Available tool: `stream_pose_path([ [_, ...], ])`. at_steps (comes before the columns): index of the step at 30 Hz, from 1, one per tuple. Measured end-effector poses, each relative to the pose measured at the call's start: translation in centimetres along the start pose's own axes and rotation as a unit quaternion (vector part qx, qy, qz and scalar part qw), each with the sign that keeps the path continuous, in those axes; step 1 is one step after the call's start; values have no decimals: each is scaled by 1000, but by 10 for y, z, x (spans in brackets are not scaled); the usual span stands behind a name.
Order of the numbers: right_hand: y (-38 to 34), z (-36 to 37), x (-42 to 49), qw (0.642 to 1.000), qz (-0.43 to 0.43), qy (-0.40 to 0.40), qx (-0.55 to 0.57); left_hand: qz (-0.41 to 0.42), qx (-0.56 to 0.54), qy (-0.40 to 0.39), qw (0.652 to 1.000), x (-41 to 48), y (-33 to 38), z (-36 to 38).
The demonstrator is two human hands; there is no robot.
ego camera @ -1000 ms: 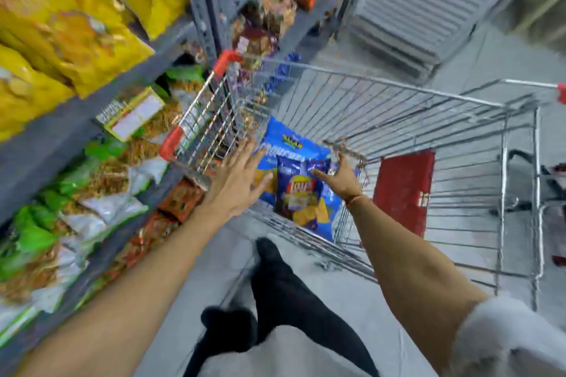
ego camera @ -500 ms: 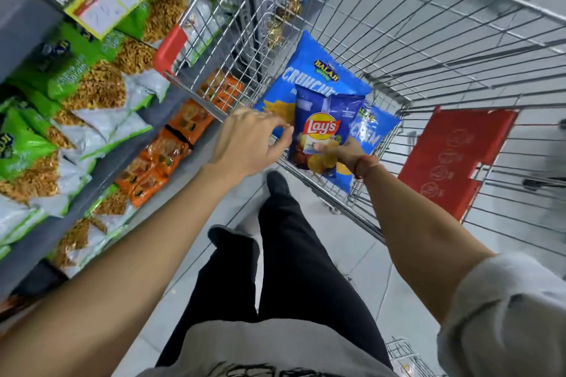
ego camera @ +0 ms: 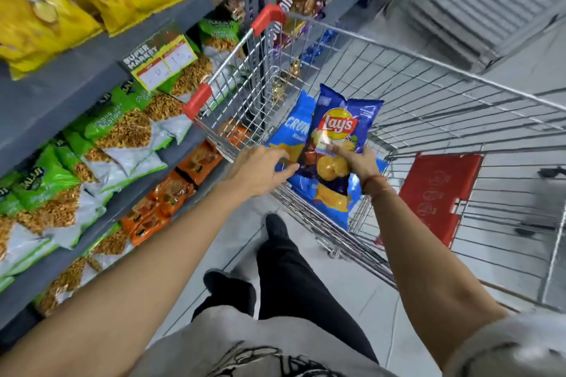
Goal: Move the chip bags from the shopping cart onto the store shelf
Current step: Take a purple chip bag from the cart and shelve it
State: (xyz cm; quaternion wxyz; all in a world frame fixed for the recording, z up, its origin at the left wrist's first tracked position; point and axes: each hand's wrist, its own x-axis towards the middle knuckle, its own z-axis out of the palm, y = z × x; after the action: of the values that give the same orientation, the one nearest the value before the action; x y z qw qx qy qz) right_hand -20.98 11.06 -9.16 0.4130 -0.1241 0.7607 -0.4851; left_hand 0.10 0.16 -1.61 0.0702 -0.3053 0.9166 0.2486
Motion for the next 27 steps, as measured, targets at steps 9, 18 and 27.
stream_pose_path([
  [9, -208, 29, -59, 967, -242, -32, 74, 2, -74, 238, 969, -44, -6, -169],
  [18, -406, 125, -206, 839, -479, -224, 131, 8, -55, 577, 815, -223, -14, -343],
  [27, -498, 294, -343, 709, -530, -447, 129, -265, 121, 658, 695, -401, -100, -386],
])
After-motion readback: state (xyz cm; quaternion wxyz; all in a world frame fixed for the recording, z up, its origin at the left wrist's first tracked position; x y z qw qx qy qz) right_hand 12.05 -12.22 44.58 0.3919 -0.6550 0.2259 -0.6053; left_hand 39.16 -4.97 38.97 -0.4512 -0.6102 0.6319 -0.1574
